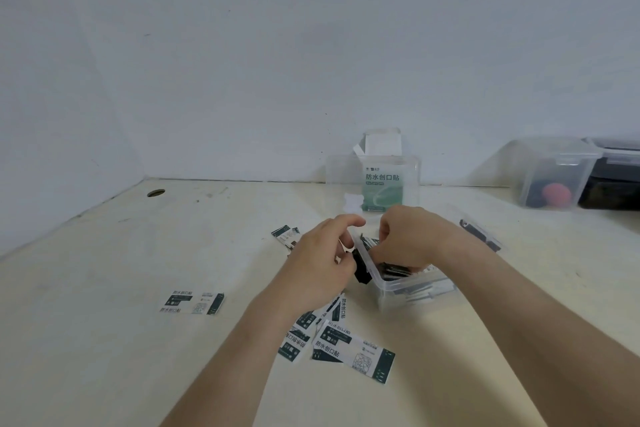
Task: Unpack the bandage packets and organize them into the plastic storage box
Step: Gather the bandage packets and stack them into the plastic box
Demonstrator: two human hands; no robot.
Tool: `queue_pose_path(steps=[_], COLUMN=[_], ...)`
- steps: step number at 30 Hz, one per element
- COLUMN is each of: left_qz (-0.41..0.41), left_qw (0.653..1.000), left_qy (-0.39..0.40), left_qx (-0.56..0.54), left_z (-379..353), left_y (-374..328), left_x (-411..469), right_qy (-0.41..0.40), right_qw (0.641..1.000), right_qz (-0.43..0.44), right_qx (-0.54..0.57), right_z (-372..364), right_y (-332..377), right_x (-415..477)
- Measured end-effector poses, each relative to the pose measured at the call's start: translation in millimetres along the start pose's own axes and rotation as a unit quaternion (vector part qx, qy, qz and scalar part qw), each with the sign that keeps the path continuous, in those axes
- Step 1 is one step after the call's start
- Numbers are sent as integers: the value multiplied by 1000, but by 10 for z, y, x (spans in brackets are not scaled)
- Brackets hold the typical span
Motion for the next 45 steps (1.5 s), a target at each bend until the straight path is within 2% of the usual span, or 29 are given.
queue_pose_path(steps=[12, 16, 18, 20, 23, 25, 29, 32, 34, 36, 40, 45], left_qz=[8, 25, 42, 72, 96, 96, 66, 75, 104, 135, 204, 237], left_qw=[999, 999, 999, 989, 939, 919, 941, 946, 961, 964, 947, 953], left_qy=[-17, -24, 17, 122, 273, 303, 257, 246, 202, 163, 132, 114], left_qx=[-46, -30, -1, 53, 186, 234, 212, 195, 156, 159, 208, 153], left_z=[104, 302, 380, 325, 147, 79, 180, 344, 538, 695, 820, 854], left_y=[27, -1, 10, 68, 293, 461, 655, 710, 760, 777, 873, 958], left_x=[-22, -92, -171, -302, -542, -629, -592, -594, -568, -534, -454, -435], right_qy=[20, -17, -86, -144, -144, -114, -33, 30, 46, 45, 66, 91], right_qw=[994, 995, 994, 986, 977, 978, 981, 975, 973, 976, 978, 979], right_qz=[-6, -12, 0, 35, 110, 155, 190, 191, 174, 155, 164, 167], right_qx=[105, 97, 66, 76, 112, 87, -26, -114, -145, -147, -107, -74], right_z=[-72, -7, 134, 286, 350, 253, -134, -459, -579, -597, -604, -604], right_y=[-47, -65, -24, 115, 465, 715, 1062, 1143, 1141, 1099, 1168, 1186], right_x=[28, -17, -75, -179, -380, -485, -577, -562, -510, -469, -364, -296])
Point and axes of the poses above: each hand's wrist, its own x-axis towards the middle knuckle, its own z-axis out of the back of the hand, y = z × x, the point moved 8 cm from there along x, towards the middle knuckle, and after that the axes turned 12 degrees about -x, right-handed, at the moved point
